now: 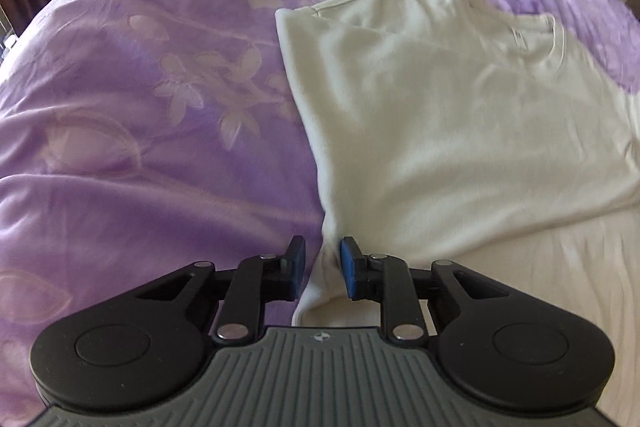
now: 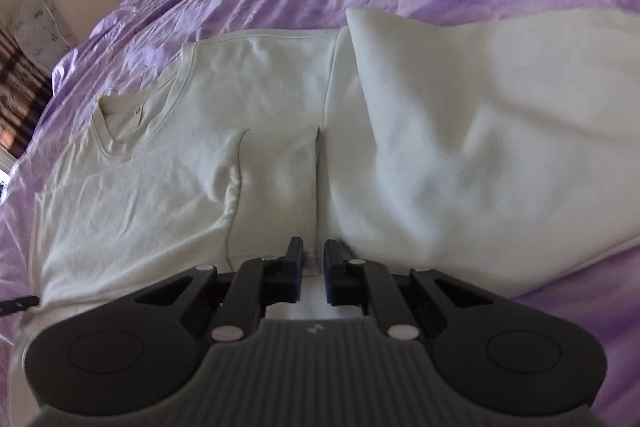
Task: Fold small clothes
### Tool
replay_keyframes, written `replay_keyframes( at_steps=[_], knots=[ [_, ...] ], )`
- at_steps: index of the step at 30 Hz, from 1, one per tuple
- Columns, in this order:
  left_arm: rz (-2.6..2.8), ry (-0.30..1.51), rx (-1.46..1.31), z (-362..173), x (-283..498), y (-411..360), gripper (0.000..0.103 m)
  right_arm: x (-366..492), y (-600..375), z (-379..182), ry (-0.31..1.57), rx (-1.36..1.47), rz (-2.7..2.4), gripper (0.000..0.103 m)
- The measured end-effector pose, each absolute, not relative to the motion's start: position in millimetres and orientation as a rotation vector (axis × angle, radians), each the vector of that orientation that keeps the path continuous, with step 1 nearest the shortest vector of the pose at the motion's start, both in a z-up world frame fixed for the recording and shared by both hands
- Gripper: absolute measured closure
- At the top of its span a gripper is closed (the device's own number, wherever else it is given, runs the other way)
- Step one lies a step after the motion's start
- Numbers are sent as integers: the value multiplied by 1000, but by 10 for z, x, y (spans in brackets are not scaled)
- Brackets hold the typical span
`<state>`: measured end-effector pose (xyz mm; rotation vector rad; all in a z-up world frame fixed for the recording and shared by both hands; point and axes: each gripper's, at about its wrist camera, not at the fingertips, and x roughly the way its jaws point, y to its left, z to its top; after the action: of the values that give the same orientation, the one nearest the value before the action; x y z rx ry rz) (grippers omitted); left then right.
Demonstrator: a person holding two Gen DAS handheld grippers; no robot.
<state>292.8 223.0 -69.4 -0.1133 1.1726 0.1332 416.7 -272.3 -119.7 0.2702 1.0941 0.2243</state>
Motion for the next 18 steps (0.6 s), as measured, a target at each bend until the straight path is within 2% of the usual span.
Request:
replay_keyframes(
  at_steps=[5,10,14,18],
  knots=[
    [149,1196,-120,-569,2800,2219,74,3996,-2824,-1009,1077,290,240,95],
    [182,1213,-69,-433,2665,2146,74,3773,-3108,-562,1009,326,247,91],
    [152,1078,-136,-169,2503,2150,74,3575,-3536,-179,943,355,207,73],
    [142,958,-197,60,2481,2033,71,3350,-4130,100,886,398,122,64]
  ],
)
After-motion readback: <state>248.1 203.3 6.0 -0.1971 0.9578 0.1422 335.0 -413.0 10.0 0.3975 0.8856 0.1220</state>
